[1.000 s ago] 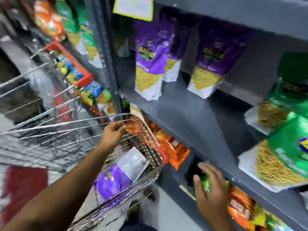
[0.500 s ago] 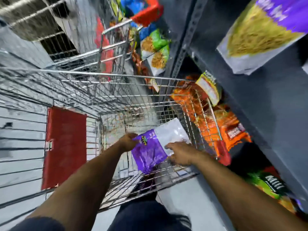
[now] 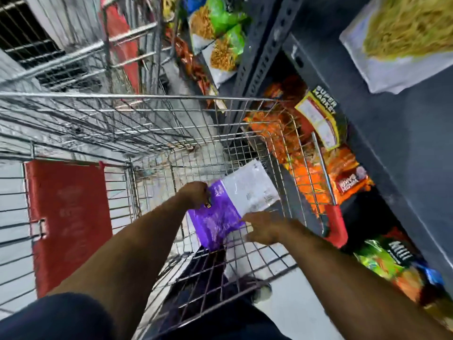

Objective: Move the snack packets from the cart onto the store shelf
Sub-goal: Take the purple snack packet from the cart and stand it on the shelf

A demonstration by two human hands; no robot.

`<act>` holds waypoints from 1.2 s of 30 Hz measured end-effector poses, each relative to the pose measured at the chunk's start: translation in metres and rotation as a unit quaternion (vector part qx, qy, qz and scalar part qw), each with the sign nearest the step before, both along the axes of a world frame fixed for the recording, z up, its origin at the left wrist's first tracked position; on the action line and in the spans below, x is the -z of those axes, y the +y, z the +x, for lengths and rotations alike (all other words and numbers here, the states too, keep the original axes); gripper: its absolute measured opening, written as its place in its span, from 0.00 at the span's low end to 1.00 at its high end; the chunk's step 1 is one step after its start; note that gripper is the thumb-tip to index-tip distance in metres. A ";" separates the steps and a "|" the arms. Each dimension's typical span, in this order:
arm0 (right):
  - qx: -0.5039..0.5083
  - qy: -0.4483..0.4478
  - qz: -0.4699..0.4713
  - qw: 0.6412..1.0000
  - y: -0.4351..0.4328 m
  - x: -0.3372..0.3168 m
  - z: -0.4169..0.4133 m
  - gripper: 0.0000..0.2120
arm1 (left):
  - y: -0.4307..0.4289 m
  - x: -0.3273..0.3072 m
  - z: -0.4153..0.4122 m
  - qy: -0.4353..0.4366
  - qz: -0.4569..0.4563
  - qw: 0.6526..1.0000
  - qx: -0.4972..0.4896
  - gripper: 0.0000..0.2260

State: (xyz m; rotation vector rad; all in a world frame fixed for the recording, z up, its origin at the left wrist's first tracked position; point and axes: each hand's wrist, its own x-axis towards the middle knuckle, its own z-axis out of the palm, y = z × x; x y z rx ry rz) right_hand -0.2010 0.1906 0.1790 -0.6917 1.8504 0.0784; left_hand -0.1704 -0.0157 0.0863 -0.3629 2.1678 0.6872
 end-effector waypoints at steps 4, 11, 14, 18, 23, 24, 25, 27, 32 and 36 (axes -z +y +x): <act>0.051 0.023 -0.014 0.998 0.009 -0.004 -0.005 0.25 | -0.002 -0.023 -0.017 0.003 0.051 0.998 0.025 0.12; 0.082 0.093 -0.055 0.991 0.027 -0.022 0.005 0.38 | 0.004 -0.074 -0.033 0.074 0.235 0.965 -0.091 0.15; 0.093 0.110 -0.105 0.984 0.032 -0.035 0.006 0.42 | 0.021 -0.104 -0.047 0.114 0.281 0.941 -0.150 0.14; 0.179 0.104 -0.180 0.962 0.041 -0.049 0.007 0.43 | 0.038 -0.142 -0.061 0.116 0.309 0.920 -0.210 0.09; 0.371 0.175 -0.350 0.842 0.048 -0.108 0.019 0.26 | 0.029 -0.203 -0.074 0.094 0.383 0.867 -0.306 0.13; 0.424 0.190 -0.374 0.803 0.054 -0.116 0.020 0.21 | 0.030 -0.221 -0.076 0.094 0.389 0.869 -0.290 0.11; 0.465 0.174 -0.380 0.780 0.060 -0.125 0.021 0.17 | 0.031 -0.238 -0.079 0.089 0.408 0.867 -0.271 0.10; 0.508 0.151 -0.397 0.750 0.073 -0.141 0.028 0.22 | 0.044 -0.280 -0.084 0.074 0.468 0.847 -0.243 0.08; 0.590 0.276 -0.520 0.552 0.097 -0.188 0.016 0.11 | 0.092 -0.361 -0.104 0.048 0.544 0.816 -0.189 0.07; 0.584 0.350 -0.613 0.401 0.119 -0.234 0.005 0.12 | 0.134 -0.398 -0.124 0.016 0.567 0.809 -0.152 0.08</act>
